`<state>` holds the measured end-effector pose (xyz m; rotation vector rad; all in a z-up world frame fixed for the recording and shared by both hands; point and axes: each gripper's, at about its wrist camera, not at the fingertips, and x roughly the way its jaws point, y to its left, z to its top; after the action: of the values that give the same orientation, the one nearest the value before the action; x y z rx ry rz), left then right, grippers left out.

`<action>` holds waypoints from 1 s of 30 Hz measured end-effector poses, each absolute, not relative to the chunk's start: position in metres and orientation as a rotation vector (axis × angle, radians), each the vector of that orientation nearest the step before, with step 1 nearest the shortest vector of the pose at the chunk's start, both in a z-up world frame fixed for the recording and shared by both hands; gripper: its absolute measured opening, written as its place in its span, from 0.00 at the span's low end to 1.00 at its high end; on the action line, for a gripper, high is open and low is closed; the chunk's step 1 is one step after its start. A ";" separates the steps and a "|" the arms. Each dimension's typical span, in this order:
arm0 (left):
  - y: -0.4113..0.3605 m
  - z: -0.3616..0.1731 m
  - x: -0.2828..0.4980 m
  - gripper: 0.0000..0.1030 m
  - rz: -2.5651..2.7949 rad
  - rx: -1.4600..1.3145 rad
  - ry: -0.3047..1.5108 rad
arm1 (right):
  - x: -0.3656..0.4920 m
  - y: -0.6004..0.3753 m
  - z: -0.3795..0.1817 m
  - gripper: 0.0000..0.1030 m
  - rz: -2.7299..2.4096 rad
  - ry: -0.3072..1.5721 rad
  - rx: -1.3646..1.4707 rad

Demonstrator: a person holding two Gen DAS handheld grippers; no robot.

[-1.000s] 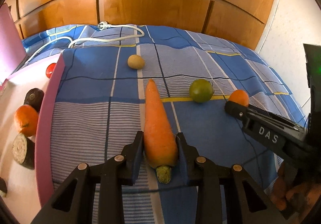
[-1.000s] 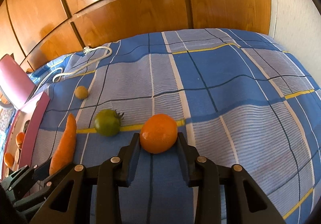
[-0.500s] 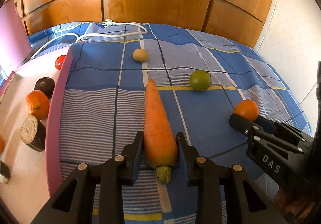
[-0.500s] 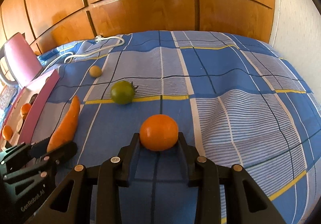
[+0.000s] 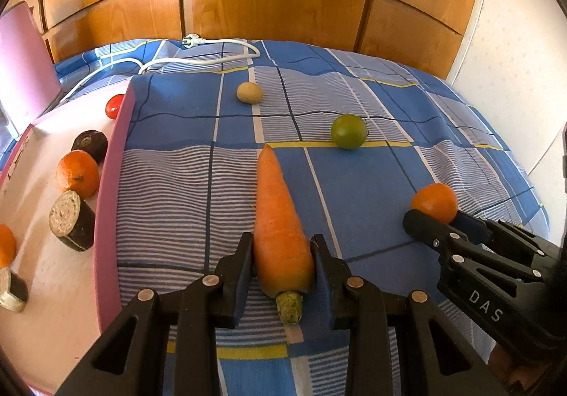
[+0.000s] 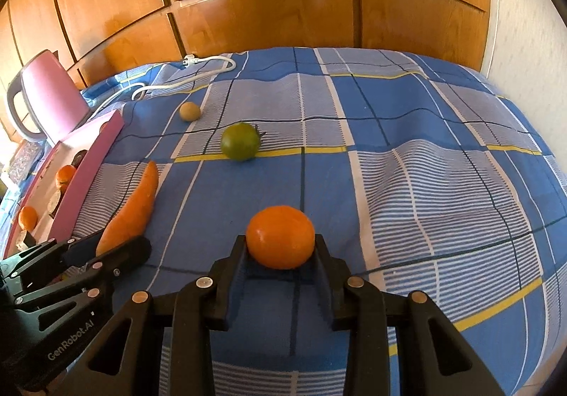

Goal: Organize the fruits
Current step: 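Lift the carrot with the left tool while the right tool holds the orange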

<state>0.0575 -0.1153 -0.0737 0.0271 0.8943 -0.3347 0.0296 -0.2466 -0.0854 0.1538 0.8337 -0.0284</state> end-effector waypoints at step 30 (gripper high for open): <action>-0.094 -0.032 0.034 0.29 -0.349 -0.023 0.783 | 0.018 -0.227 -0.078 0.33 0.045 0.855 0.199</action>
<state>0.0335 -0.0940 -0.0324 -0.0231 0.7832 -0.3493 0.0177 -0.2269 -0.0779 0.1992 0.8551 0.0452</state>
